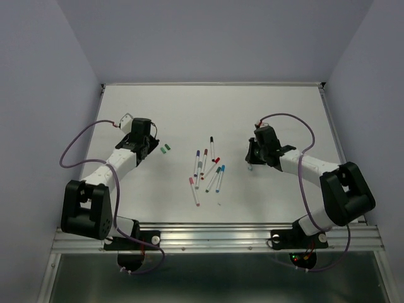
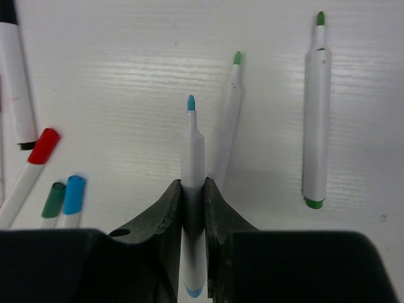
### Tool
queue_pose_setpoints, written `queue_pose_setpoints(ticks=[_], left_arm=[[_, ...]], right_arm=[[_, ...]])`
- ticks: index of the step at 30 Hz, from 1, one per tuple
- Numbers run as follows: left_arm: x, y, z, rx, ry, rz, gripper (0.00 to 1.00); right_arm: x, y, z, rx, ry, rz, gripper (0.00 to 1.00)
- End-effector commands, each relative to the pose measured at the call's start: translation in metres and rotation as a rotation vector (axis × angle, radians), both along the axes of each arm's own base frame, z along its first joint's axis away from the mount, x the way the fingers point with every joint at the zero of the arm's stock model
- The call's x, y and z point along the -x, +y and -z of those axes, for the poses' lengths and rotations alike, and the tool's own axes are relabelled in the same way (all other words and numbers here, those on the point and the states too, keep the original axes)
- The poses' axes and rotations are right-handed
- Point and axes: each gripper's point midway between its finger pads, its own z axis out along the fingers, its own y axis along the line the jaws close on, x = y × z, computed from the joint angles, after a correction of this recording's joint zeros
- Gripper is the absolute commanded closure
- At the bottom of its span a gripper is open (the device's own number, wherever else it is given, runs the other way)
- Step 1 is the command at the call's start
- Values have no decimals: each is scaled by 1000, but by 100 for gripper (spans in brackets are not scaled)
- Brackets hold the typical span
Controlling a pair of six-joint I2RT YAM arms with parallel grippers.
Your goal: Open the pen caps
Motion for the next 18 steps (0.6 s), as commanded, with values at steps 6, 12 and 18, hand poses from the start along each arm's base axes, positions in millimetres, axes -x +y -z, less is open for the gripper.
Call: queue_pose_setpoints(ticks=[6,12,18], left_arm=[[-2,5,32,-41,94,-13,95],[-3,-4,52,-16,149,17,92],[-1,-5,60,-12,170,22,81]], right_arm=[[-28,-31,1,140,-49,131,86],[-25,-34,5,151,-41,138,81],[-24,-37,6,163,-40,152,76]])
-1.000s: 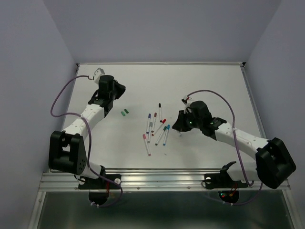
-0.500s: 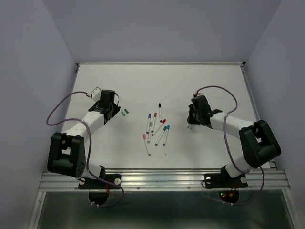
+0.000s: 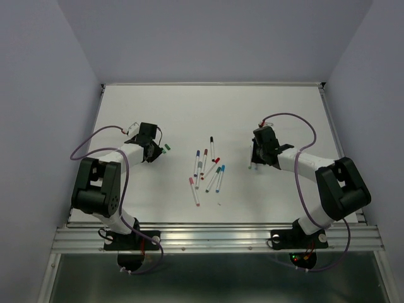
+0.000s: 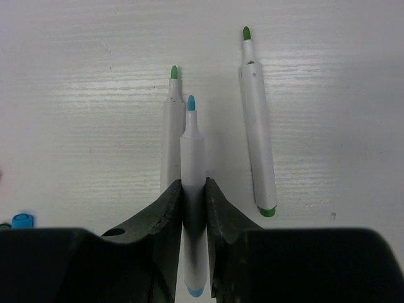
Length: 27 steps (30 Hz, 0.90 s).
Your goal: Open the pen caps
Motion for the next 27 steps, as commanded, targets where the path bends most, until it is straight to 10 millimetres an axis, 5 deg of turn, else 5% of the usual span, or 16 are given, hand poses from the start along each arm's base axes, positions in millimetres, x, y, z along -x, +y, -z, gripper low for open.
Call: queue_pose_setpoints(ticks=[1,3,6,9,13,20,22,25,27], left_arm=[[-12,0,-15,5,-48,-4,80],[-11,-1,-16,10,-51,0,76],[-11,-1,-19,13,-58,0,75],[-10,-2,-22,14,-60,9,65],[-11,-4,-33,23,-80,22,40],[-11,-3,-66,28,-155,27,38],[-11,-2,-74,26,-174,31,32],[-11,-2,-98,30,-231,37,2],[-11,-2,-108,29,-254,46,1]], right_arm=[[-10,-5,-9,20,-35,30,73],[-10,-5,-10,20,-35,32,72],[-9,-4,-12,16,-31,29,55],[-9,-3,-14,8,-25,27,52],[-4,6,-25,-34,-27,-26,48],[7,26,-62,-127,-64,-150,26],[18,41,-71,-138,-66,-205,19],[34,62,-73,-124,-53,-220,0],[44,79,-67,-122,-30,-242,0]])
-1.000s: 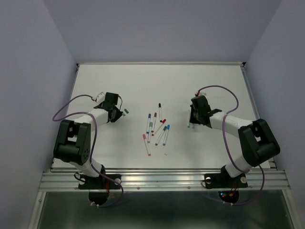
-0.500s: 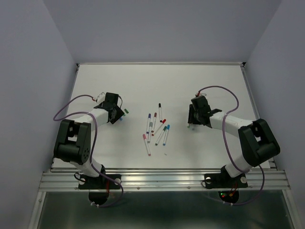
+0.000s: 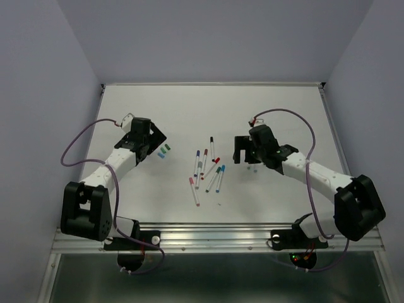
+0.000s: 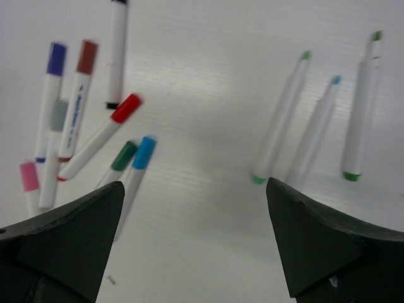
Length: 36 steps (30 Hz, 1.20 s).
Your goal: Open the pen caps
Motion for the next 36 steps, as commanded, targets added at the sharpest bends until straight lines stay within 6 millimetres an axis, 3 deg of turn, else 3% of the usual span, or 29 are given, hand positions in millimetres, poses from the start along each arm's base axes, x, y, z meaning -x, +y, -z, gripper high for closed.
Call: queue_pose_setpoints(ticks=[1,8,10,18,24,26,27,28,29,31,32,34,36], left_arm=[[-8,2,-48,-5,-112,9,1],[-5,5,-66,-10,-164,8,1],[-5,4,-67,-9,-169,15,1],[-4,1,-60,-2,-163,38,1],[-3,0,-56,-2,-158,41,1],[-3,1,-57,-4,-159,41,1],[-3,1,-56,-3,-156,40,1],[-2,1,-56,-6,-155,40,1],[-2,1,-57,-5,-157,38,1],[-3,2,-58,-8,-157,37,1],[-3,3,-61,-12,-159,34,1],[-3,4,-63,-15,-164,29,1],[-3,3,-64,-10,-168,34,1]], right_arm=[[18,30,-1,-7,40,-17,0],[40,62,31,157,91,-18,0],[41,58,39,202,113,14,0],[50,81,59,229,145,-30,0],[53,82,82,268,194,-41,1],[57,82,89,267,219,-43,17],[58,82,90,264,224,-40,29],[62,79,94,269,238,-41,49],[64,78,94,266,242,-39,58],[71,73,97,268,259,-40,68],[77,66,102,280,273,-44,79],[84,63,106,280,296,-56,92],[88,61,106,278,296,-76,99]])
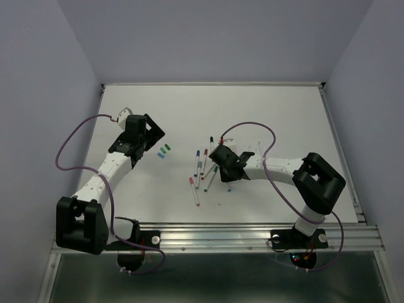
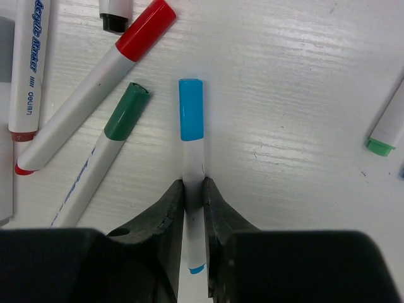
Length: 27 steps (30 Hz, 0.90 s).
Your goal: Open the pen caps
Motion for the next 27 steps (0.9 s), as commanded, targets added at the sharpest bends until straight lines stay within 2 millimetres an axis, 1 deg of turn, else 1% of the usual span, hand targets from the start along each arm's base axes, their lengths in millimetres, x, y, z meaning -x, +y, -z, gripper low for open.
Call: queue_pose_setpoints(ticks=[1,2,3,4,6,7,8,9,10,11,13,14,16,17,18,19,20,23,24,27], left_arm=[[-3,-1,-17,1,-51,21,1],[-4,-5,-17,7,-52,46,1],[-4,-11,-17,3,-57,94,1],[-4,-17,-19,12,-65,134,1],[-2,-44,-27,74,-114,270,1],[2,-68,-39,115,-167,399,1],[5,-80,-44,136,-197,468,1],[12,-98,-50,163,-222,549,1],[17,-111,-56,186,-243,611,1],[22,-126,-63,219,-273,677,1],[28,-145,-71,233,-291,728,1],[34,-160,-74,243,-293,771,1],[38,-172,-75,260,-288,798,1],[40,-180,-79,275,-307,821,1],[42,-185,-79,303,-301,830,1],[42,-187,-81,317,-305,830,1],[42,-191,-86,334,-328,840,1],[45,-199,-90,386,-343,848,3],[48,-202,-90,395,-342,855,3],[47,-207,-86,404,-329,850,8]], right_arm=[[27,-19,22,48,79,-27,99],[24,-20,18,51,57,-41,99],[18,-16,7,28,16,-52,99],[15,-17,1,26,-8,-56,99],[3,-8,-19,-9,-92,-109,99],[-3,3,-41,-98,-145,-133,99],[-4,10,-53,-129,-175,-186,99],[-9,12,-65,-172,-209,-195,99],[-11,16,-77,-218,-235,-215,99],[-15,22,-99,-305,-286,-248,99],[-18,26,-118,-375,-325,-275,99],[-16,32,-134,-436,-353,-309,99],[-20,33,-147,-485,-377,-326,99],[-18,39,-154,-518,-381,-350,99],[-18,41,-158,-538,-379,-361,99],[-19,40,-160,-544,-379,-361,99],[-23,45,-170,-572,-413,-370,99],[-29,48,-183,-596,-445,-376,99],[-30,51,-185,-606,-449,-382,99],[-30,59,-196,-644,-468,-414,99]])
